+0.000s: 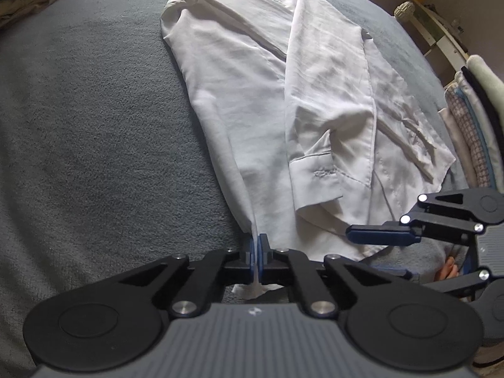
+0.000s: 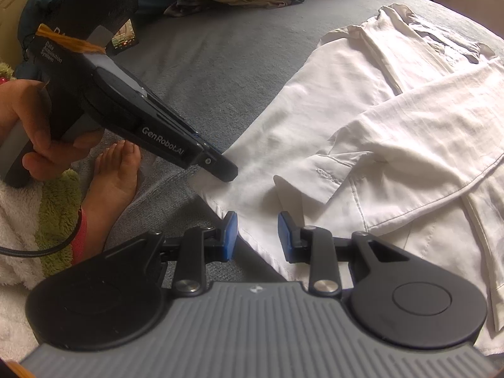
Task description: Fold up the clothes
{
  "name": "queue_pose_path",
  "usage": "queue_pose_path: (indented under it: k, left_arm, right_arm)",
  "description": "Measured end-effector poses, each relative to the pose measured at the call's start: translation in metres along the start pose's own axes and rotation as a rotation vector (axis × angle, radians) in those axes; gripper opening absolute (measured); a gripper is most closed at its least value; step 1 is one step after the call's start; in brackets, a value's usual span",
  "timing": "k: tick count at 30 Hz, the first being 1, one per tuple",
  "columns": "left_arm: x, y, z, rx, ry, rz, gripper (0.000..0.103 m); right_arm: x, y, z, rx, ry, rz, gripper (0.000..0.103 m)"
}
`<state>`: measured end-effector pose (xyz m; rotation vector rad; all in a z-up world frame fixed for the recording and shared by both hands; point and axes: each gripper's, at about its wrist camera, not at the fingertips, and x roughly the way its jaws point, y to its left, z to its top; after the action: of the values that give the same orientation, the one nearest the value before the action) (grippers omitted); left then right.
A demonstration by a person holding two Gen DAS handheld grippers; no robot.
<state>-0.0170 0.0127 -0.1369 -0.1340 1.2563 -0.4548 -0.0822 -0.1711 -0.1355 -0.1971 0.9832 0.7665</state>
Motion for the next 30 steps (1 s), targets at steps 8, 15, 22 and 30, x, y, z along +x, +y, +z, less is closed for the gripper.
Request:
queue_pose_path:
  k: [8, 15, 22, 30]
  left_arm:
    - [-0.004, 0.01, 0.0, -0.079, -0.009, -0.082, 0.002]
    - [-0.006, 0.019, 0.001, -0.161, -0.008, -0.159, 0.002]
    - [-0.001, 0.028, 0.006, -0.261, -0.004, -0.254, 0.002]
    - [-0.001, 0.035, 0.005, -0.307, 0.001, -0.312, 0.002]
  right_arm:
    - [-0.002, 0.008, 0.001, -0.028, -0.035, 0.022, 0.045]
    - [0.004, 0.028, 0.001, -0.129, -0.06, 0.019, 0.053]
    - [0.02, 0.058, -0.004, -0.304, -0.079, -0.03, 0.06]
    - [0.032, 0.064, 0.0, -0.363, -0.1, -0.116, 0.057]
